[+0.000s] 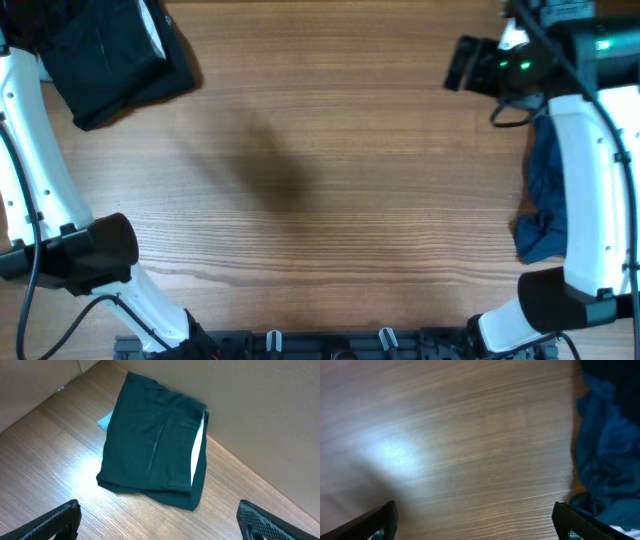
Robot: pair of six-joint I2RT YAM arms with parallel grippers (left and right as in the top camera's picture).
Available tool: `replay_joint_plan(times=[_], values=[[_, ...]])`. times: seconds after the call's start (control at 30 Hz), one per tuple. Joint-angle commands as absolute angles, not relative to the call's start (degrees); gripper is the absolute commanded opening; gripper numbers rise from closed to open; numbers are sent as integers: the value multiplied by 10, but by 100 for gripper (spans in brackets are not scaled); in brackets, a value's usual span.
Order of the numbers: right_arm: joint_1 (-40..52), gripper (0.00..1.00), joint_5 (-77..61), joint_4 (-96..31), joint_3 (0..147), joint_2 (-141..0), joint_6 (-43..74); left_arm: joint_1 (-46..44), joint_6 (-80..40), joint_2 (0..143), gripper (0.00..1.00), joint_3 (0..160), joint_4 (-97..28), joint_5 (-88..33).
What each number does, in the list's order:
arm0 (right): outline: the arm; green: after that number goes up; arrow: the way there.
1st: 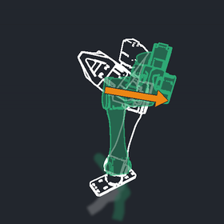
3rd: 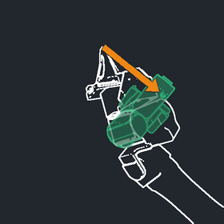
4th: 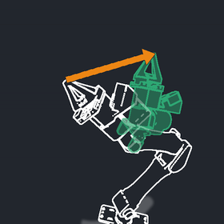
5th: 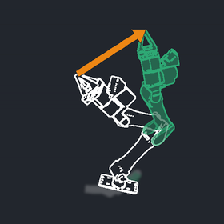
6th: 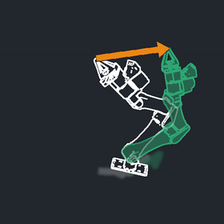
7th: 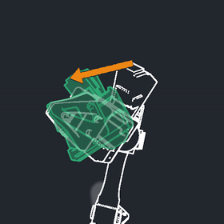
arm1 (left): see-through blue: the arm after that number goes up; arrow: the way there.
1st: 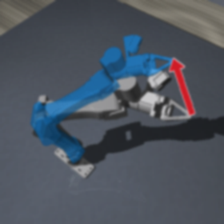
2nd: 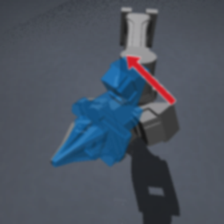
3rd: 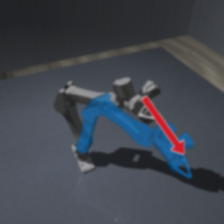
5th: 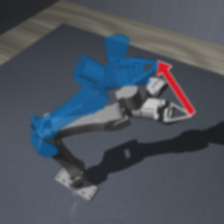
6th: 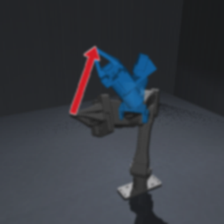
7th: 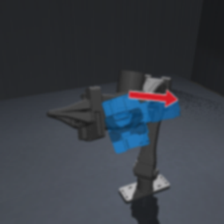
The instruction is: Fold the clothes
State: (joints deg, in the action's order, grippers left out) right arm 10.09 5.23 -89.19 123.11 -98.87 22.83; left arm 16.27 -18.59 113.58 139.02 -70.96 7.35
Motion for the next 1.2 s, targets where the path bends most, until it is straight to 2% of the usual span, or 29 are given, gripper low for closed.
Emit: replay_joint_plan(times=[0.0, 0.2, 0.57, 1.07, 1.17], values=[[140, 100, 82, -898, 1229, -975, 226, 163, -185, 1136, 100, 1388, -696, 69], [147, 100, 82, -913, 1229, -975, 274, 163, -185, 1136, 100, 1388, -697, 69], [146, 100, 62, -913, 1229, -975, 276, 163, -185, 1136, 100, 1388, -698, 69], [146, 100, 41, -921, 1229, -975, 263, 163, -185, 1136, 100, 1388, -698, 69], [146, 100, 58, -918, 1229, -975, 216, 163, -185, 1136, 100, 1388, -698, 69]])
